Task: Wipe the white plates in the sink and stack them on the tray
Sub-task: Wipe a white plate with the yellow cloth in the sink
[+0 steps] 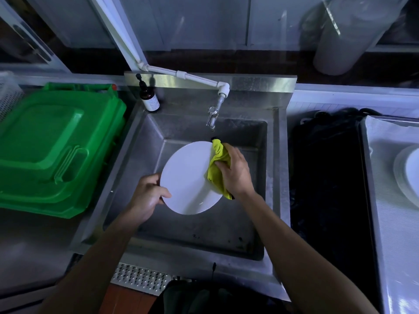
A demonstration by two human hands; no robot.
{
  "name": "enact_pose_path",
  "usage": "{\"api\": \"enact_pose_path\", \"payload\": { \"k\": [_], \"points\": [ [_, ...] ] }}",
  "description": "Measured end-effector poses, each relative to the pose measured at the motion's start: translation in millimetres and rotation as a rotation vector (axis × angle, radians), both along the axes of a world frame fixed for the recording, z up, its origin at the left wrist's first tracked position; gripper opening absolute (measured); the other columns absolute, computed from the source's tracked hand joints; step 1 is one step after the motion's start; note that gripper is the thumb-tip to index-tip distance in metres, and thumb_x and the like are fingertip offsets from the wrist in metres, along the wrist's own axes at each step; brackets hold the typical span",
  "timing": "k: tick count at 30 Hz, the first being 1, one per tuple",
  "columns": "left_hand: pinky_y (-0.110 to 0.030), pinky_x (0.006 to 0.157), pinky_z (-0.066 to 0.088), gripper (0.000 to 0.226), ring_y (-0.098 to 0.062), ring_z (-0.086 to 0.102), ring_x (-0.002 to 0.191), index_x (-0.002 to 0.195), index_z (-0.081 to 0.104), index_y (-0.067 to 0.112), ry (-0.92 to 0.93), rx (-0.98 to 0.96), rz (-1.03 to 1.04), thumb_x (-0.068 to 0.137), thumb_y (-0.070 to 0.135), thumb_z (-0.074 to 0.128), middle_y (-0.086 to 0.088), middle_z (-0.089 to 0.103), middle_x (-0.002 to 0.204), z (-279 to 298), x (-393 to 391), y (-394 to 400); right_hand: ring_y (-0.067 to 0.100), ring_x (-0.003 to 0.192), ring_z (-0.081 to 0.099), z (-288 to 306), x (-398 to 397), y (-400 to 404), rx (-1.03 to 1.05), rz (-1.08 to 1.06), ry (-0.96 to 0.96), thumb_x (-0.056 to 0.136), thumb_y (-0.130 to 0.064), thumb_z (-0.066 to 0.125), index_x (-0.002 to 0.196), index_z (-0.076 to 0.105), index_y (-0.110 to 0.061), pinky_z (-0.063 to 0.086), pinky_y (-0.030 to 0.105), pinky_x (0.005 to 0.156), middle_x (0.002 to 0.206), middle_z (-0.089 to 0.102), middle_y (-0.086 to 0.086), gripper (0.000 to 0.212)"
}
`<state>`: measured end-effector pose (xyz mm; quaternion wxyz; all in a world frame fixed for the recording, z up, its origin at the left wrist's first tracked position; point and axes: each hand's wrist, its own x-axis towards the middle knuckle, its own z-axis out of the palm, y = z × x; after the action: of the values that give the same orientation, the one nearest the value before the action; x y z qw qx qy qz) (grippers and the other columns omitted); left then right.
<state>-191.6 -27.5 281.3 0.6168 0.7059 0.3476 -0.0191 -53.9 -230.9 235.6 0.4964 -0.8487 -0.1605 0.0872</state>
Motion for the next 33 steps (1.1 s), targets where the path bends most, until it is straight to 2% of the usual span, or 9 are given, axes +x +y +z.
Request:
{"api": "enact_pose_path", "payload": {
  "k": [4,11,16,18,20,23,28,31,33],
  "points": [
    [-0.026,0.045,0.049,0.032,-0.012,0.065,0.058,0.070,0.074,0.021,0.012,0.107,-0.127,0.049,0.004,0.059,0.002,0.068,0.065,7.0,9.0,7.1,0.026,0.115,0.055,7.0,8.1,-3.1,0.009,0.055,-0.042,0.089,-0.015,0.068,0.132,0.057,-0.015,0.042,0.038,0.098,0.121,0.062,0.001,0.045],
    [-0.016,0.057,0.048,0.055,0.005,0.064,0.070,0.079,0.077,0.049,-0.009,0.261,-0.304,0.053,0.005,0.057,0.020,0.073,0.077,23.9,29.0,15.2,0.022,0.108,0.053,11.5,13.1,-5.3,0.007,0.066,-0.089,0.090,-0.019,0.069,0.125,0.059,-0.017,0.042,0.036,0.090,0.117,0.062,-0.001,0.037],
    [-0.024,0.067,0.046,0.065,-0.005,0.063,0.077,0.084,0.075,0.056,-0.008,0.332,-0.427,0.055,0.003,0.050,0.017,0.073,0.083,26.6,41.6,13.9,0.023,0.096,0.049,18.6,11.7,-1.6,-0.063,0.118,-0.251,0.085,-0.013,0.068,0.121,0.060,-0.016,0.045,0.044,0.085,0.109,0.061,0.001,0.037],
    [-0.030,0.067,0.040,0.064,-0.015,0.056,0.075,0.089,0.077,0.048,0.002,0.349,-0.460,0.056,0.003,0.046,0.006,0.068,0.080,23.9,46.3,11.4,0.025,0.097,0.050,24.3,9.5,1.1,-0.111,0.131,-0.310,0.082,-0.010,0.065,0.121,0.061,-0.018,0.048,0.047,0.082,0.109,0.062,0.000,0.040],
    [-0.030,0.067,0.039,0.066,-0.014,0.055,0.076,0.097,0.076,0.044,0.000,0.382,-0.457,0.058,0.001,0.043,0.008,0.067,0.080,20.9,48.2,8.9,0.028,0.097,0.051,28.0,5.3,1.9,-0.140,0.138,-0.372,0.080,-0.008,0.061,0.120,0.063,-0.018,0.049,0.048,0.080,0.109,0.063,0.001,0.042],
    [-0.021,0.062,0.042,0.077,-0.004,0.060,0.076,0.098,0.074,0.055,-0.041,0.402,-0.405,0.063,-0.004,0.040,0.021,0.072,0.081,14.7,45.6,0.9,0.030,0.095,0.052,31.8,-3.5,1.6,-0.173,0.091,-0.425,0.076,-0.006,0.055,0.115,0.066,-0.016,0.047,0.047,0.075,0.106,0.063,0.002,0.041],
    [-0.014,0.066,0.047,0.065,0.010,0.064,0.082,0.097,0.076,0.046,-0.157,0.385,-0.176,0.069,-0.005,0.047,0.027,0.074,0.089,-1.0,29.0,-20.4,0.035,0.090,0.054,36.7,-12.6,-1.5,-0.178,-0.008,-0.486,0.070,0.006,0.059,0.106,0.069,-0.010,0.045,0.048,0.071,0.100,0.064,0.006,0.041],
    [-0.028,0.072,0.048,0.031,-0.011,0.064,0.078,0.083,0.078,0.033,-0.085,0.169,0.201,0.074,0.008,0.062,0.012,0.071,0.079,-12.5,11.9,-28.4,0.037,0.089,0.054,37.4,-12.4,-7.0,-0.147,-0.065,-0.492,0.064,0.005,0.053,0.105,0.068,-0.007,0.045,0.050,0.070,0.101,0.064,0.009,0.045],
    [-0.033,0.075,0.055,0.012,-0.023,0.073,0.083,0.093,0.076,0.020,0.003,-0.170,0.416,0.086,0.017,0.067,-0.005,0.076,0.098,-22.3,-0.3,-31.6,0.037,0.090,0.054,36.6,-11.4,-9.7,-0.123,-0.103,-0.492,0.062,0.003,0.052,0.107,0.067,-0.006,0.045,0.049,0.071,0.103,0.063,0.009,0.048]
  ]
}}
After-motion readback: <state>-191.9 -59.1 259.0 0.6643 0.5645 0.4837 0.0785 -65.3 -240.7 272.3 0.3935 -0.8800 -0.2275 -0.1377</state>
